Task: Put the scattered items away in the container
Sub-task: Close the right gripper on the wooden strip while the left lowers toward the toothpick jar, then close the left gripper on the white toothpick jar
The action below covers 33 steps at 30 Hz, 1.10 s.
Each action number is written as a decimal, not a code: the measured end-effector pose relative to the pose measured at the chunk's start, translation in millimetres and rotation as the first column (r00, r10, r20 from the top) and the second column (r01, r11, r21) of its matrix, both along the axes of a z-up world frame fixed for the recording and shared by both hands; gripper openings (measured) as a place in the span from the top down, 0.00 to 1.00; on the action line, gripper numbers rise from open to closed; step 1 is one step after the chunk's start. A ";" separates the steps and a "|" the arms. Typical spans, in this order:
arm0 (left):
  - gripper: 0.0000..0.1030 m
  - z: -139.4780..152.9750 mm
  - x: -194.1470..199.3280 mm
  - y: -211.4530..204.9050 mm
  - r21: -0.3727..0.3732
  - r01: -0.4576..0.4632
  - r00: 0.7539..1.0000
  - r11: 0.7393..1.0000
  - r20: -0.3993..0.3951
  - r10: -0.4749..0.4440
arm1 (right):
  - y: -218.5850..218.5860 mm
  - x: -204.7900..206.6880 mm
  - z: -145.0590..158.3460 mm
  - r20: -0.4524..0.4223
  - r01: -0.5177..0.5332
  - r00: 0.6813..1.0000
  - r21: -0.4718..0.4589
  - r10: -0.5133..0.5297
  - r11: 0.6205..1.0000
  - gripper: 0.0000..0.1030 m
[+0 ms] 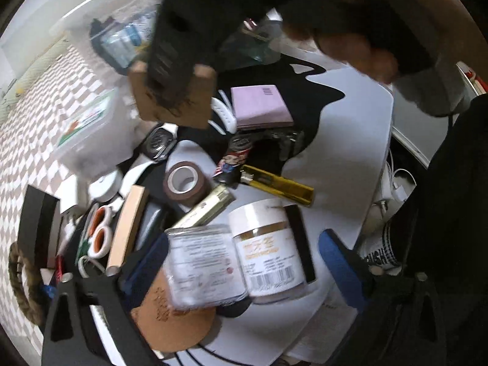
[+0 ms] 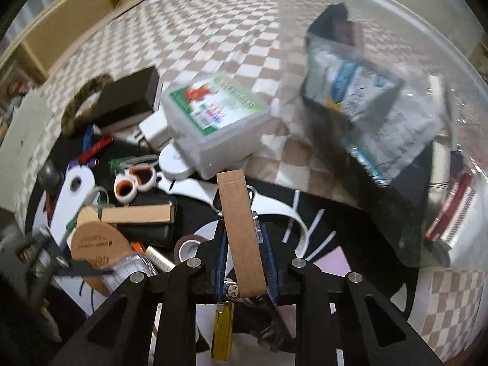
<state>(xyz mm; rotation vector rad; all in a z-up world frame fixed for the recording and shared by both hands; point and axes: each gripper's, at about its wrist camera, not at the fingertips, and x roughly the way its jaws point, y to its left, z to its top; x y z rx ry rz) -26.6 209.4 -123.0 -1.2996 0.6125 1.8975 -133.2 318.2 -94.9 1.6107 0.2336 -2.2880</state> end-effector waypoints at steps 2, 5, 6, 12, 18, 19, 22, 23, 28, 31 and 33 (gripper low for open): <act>0.21 -5.9 -0.1 6.6 -0.015 0.013 1.000 1.000 0.018 -0.013 | 2.7 -1.0 4.3 -0.003 0.022 1.000 -0.017 -0.022 1.000 0.77; 0.28 -17.4 3.1 15.6 -0.050 0.024 0.999 0.998 0.040 -0.022 | 9.9 -3.1 9.7 -0.009 0.052 0.999 -0.041 -0.052 0.998 0.77; 0.32 -21.3 4.8 18.6 -0.064 0.027 0.999 0.998 0.045 -0.024 | 12.3 -3.7 11.6 -0.011 0.061 0.998 -0.049 -0.062 0.997 0.77; 0.37 -39.4 11.9 26.0 -0.160 0.046 0.999 0.986 0.030 -0.042 | 21.3 -3.7 19.2 -0.016 0.089 0.996 -0.083 -0.090 0.993 0.77; 0.37 -40.5 8.6 30.1 -0.158 0.041 0.999 0.987 0.029 -0.037 | 22.4 -0.9 29.4 -0.022 0.085 0.996 -0.132 -0.089 0.988 0.77; 0.38 -40.7 7.7 31.0 -0.152 0.033 0.999 0.988 0.030 -0.029 | 22.3 -0.4 31.1 -0.022 0.085 0.996 -0.143 -0.089 0.986 0.77; 0.38 -42.1 5.9 33.8 -0.134 -0.003 0.999 0.991 0.037 0.008 | 20.1 0.7 36.2 -0.022 0.079 0.996 -0.175 -0.084 0.981 0.77; 0.38 -42.3 5.8 35.1 -0.129 -0.011 0.999 0.992 0.041 0.017 | 19.5 0.8 38.1 -0.025 0.080 0.996 -0.181 -0.086 0.980 0.77; 0.38 -43.9 6.1 38.5 -0.121 -0.036 0.998 0.992 0.043 0.042 | 17.3 1.0 45.6 -0.040 0.097 0.993 -0.191 -0.107 0.977 0.77; 0.38 -44.8 5.7 38.4 -0.113 -0.046 0.998 0.993 0.041 0.051 | 17.3 2.8 48.6 -0.049 0.106 0.992 -0.185 -0.117 0.977 0.77; 0.38 -45.5 7.9 37.8 -0.115 -0.047 0.998 0.992 0.033 0.051 | 16.3 4.7 52.0 -0.058 0.101 0.992 -0.183 -0.113 0.978 0.77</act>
